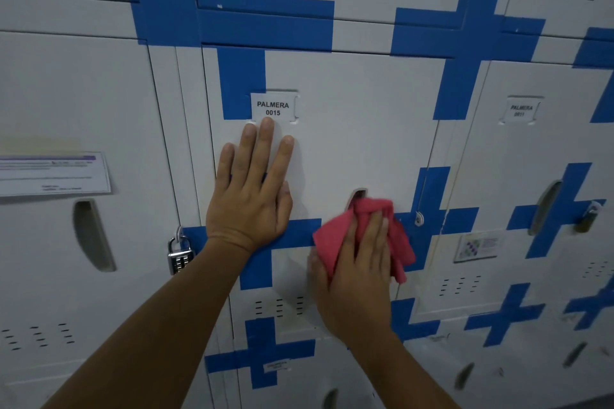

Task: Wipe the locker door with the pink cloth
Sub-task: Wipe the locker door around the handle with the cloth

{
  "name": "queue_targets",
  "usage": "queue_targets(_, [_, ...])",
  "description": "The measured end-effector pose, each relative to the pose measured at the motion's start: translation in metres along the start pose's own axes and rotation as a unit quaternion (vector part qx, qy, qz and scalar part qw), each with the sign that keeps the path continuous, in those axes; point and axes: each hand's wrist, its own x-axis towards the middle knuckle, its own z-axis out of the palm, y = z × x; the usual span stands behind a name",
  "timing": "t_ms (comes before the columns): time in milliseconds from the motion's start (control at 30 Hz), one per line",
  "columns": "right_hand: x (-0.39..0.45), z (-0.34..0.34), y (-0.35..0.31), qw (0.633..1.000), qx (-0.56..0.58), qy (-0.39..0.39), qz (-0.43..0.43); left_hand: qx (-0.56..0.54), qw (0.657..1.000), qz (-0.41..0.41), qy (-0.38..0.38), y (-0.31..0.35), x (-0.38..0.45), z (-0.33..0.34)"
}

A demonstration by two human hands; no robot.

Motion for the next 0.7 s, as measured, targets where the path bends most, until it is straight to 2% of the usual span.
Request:
queue_targets(67, [-0.013, 0.021, 0.019, 1.0, -0.002, -0.011, 0.008, -0.002, 1.0, -0.001, 0.0, 0.0, 0.001, 0.0])
queue_targets(200, [-0.012, 0.019, 0.033, 0.997, -0.076, -0.015, -0.014, 0.002, 1.0, 0.001, 0.002, 0.0, 0.001, 0.0])
queue_targets(333, [-0.002, 0.011, 0.019, 0.997, -0.08, -0.022, -0.005, 0.009, 1.0, -0.001, 0.0, -0.001, 0.0, 0.001])
queue_targets(500, [0.032, -0.013, 0.017, 0.995, -0.089, -0.012, -0.042, 0.006, 1.0, 0.001, 0.001, 0.0, 0.001, 0.001])
queue_targets(700, [0.02, -0.012, 0.023, 0.994, -0.095, -0.023, -0.048, 0.007, 1.0, 0.001, 0.001, 0.0, 0.001, 0.0])
